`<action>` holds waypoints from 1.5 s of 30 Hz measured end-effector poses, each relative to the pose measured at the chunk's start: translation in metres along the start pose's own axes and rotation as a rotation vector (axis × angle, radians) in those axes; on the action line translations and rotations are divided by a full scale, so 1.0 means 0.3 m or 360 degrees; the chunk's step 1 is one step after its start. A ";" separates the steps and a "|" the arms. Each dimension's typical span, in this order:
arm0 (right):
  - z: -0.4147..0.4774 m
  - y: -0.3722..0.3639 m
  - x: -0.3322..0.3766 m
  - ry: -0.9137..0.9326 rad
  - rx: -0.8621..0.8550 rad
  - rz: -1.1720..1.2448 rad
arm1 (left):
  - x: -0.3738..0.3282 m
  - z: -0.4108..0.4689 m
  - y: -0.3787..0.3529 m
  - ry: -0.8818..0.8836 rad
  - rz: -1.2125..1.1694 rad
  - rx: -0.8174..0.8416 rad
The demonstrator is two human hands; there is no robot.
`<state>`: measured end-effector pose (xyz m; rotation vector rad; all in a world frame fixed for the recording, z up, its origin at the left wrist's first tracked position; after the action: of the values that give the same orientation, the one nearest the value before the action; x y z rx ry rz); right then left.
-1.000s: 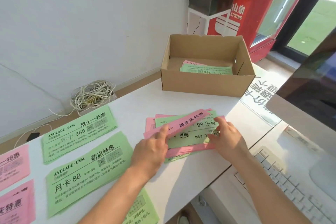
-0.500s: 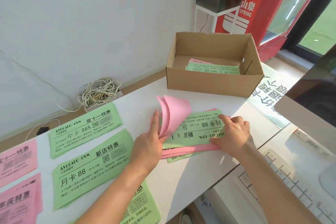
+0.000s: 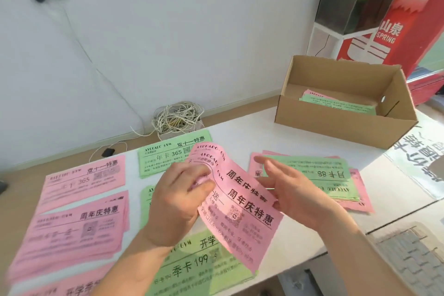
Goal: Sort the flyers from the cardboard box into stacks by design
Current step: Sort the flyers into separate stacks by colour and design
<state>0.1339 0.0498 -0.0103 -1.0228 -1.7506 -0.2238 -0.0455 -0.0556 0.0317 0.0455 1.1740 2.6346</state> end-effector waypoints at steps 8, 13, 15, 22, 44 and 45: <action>0.087 -0.387 -0.019 0.0174 -0.0001 -0.0954 | 0.220 -0.241 0.320 0.0120 0.0193 -0.0099; 0.183 -0.626 -0.026 0.0268 -0.0117 -0.0754 | 0.388 -0.388 0.515 0.0357 0.0398 -0.0105; 0.240 -0.715 -0.032 0.0154 -0.0035 -0.0379 | 0.462 -0.433 0.578 0.0441 0.0440 -0.0072; 0.380 -0.903 -0.090 0.0129 0.0085 -0.0810 | 0.679 -0.597 0.602 0.0554 0.0582 0.0268; 0.434 -1.034 -0.372 0.0717 -0.0150 -0.2467 | 0.685 -0.782 0.414 0.1102 0.0294 0.1258; 0.409 -1.025 -0.353 0.0744 -0.0169 -0.2363 | 0.677 -0.765 0.407 0.1101 0.0290 0.1243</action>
<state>-0.1633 -0.1243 -0.0575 0.4476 -1.7136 -1.3441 -0.2987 -0.2512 -0.0484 -0.6840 2.4533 2.1861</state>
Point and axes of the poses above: each hand's wrist, its own z-axis towards the middle knuckle, its own y-axis out of the back of the hand, x = y × z, the point moved 4 cm from there along z, towards the middle knuckle
